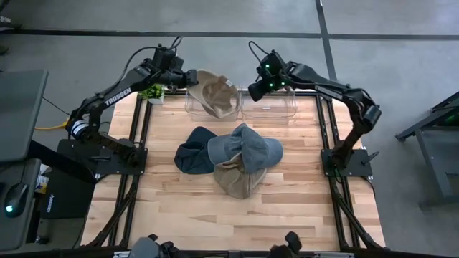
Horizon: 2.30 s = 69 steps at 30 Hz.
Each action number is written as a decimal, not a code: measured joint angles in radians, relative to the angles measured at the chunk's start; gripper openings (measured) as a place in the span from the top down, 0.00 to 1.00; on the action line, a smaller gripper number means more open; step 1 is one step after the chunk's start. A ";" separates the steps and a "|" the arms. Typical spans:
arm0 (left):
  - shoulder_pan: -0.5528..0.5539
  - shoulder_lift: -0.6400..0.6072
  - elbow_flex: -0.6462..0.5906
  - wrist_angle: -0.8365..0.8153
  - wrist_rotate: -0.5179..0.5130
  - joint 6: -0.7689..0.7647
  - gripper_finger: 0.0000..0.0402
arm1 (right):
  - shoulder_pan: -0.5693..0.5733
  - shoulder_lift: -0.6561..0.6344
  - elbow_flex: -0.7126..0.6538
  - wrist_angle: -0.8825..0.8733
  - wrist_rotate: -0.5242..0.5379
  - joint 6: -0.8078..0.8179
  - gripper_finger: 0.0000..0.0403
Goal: Pick & Place hat
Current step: Put the left brown cap into the left transparent bin
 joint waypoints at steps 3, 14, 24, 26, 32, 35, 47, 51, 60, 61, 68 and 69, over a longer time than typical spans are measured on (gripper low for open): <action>0.000 0.020 -0.034 0.040 0.001 -0.021 1.00 | 0.000 -0.054 0.000 -0.017 0.004 -0.005 1.00; -0.029 0.174 -0.061 0.199 0.009 -0.042 1.00 | 0.011 -0.179 0.000 -0.045 0.026 -0.015 1.00; -0.049 0.207 -0.060 0.359 -0.061 -0.043 1.00 | 0.063 -0.180 -0.005 -0.074 0.042 -0.022 1.00; -0.057 0.207 -0.060 0.351 -0.097 -0.041 1.00 | 0.071 -0.179 -0.005 -0.073 0.053 -0.013 1.00; -0.125 0.207 -0.060 0.362 -0.263 0.040 1.00 | 0.087 -0.179 -0.005 -0.073 0.086 -0.003 1.00; -0.169 0.207 -0.060 0.364 -0.345 0.097 1.00 | 0.087 -0.179 -0.005 -0.073 0.086 -0.001 1.00; -0.218 0.219 -0.059 0.251 -0.320 0.073 1.00 | 0.087 -0.179 -0.005 -0.067 0.086 0.011 1.00; -0.215 0.212 -0.051 0.198 -0.323 0.060 1.00 | 0.087 -0.178 -0.005 -0.068 0.085 0.010 1.00; -0.204 0.207 0.109 -0.043 -0.350 0.147 1.00 | 0.087 -0.178 -0.005 -0.067 0.085 0.003 1.00; -0.206 0.210 0.112 -0.055 -0.349 0.142 1.00 | 0.087 -0.178 -0.005 -0.066 0.085 0.003 1.00; -0.203 0.245 0.112 -0.149 -0.370 0.150 1.00 | 0.087 -0.178 -0.005 -0.065 0.088 -0.001 1.00; -0.203 0.245 0.112 -0.146 -0.368 0.151 1.00 | 0.087 -0.178 -0.005 -0.065 0.091 -0.001 1.00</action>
